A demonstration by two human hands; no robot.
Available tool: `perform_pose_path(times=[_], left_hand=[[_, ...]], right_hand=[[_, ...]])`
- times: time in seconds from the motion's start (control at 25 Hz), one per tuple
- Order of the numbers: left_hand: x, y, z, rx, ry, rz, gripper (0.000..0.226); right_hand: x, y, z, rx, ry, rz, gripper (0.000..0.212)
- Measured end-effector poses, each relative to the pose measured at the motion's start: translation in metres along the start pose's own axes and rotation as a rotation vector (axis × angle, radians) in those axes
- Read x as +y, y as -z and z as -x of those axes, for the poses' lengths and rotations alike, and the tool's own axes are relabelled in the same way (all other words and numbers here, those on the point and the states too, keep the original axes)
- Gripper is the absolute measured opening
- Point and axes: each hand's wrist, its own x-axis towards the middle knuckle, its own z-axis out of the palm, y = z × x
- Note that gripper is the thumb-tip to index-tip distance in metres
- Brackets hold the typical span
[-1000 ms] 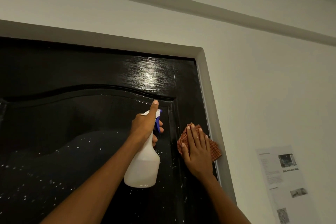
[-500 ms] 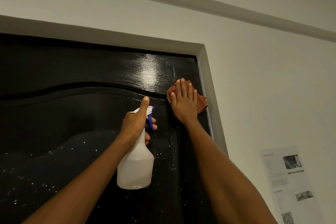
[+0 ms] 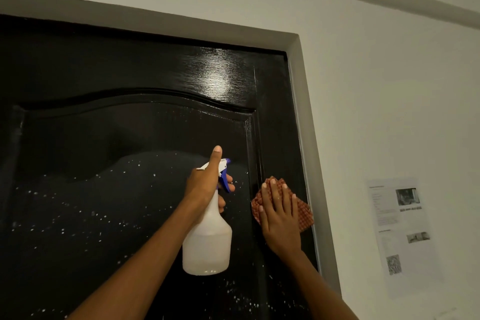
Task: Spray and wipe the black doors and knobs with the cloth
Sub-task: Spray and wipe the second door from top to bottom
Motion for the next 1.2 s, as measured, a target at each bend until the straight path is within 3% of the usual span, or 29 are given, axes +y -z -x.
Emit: perform_pose_path(times=[0.4,0.52,0.72,0.88,1.04,1.2], left_hand=[[0.007,0.041,-0.015,0.067,-0.033,-0.005,0.08],[0.002,0.041,-0.014,0.069,-0.039,-0.026,0.079],[-0.012,0.036,-0.001,0.062,-0.022,-0.019,0.078],[-0.017,0.034,0.012,0.046,-0.009,-0.051,0.079],[-0.009,0.06,0.017,0.09,-0.02,-0.07,0.077],[-0.015,0.096,0.019,0.159,-0.021,-0.091,0.079]], right_hand=[[-0.046,0.032,-0.167,0.027,-0.04,-0.127,0.06],[-0.056,0.02,-0.134,0.046,-0.028,-0.129,0.061],[-0.052,-0.006,-0.009,0.005,-0.082,-0.149,0.063],[-0.069,-0.016,0.043,-0.027,-0.224,-0.185,0.06],[-0.092,0.004,-0.032,0.008,-0.277,-0.234,0.061],[-0.118,0.025,-0.12,0.072,-0.215,-0.235,0.06]])
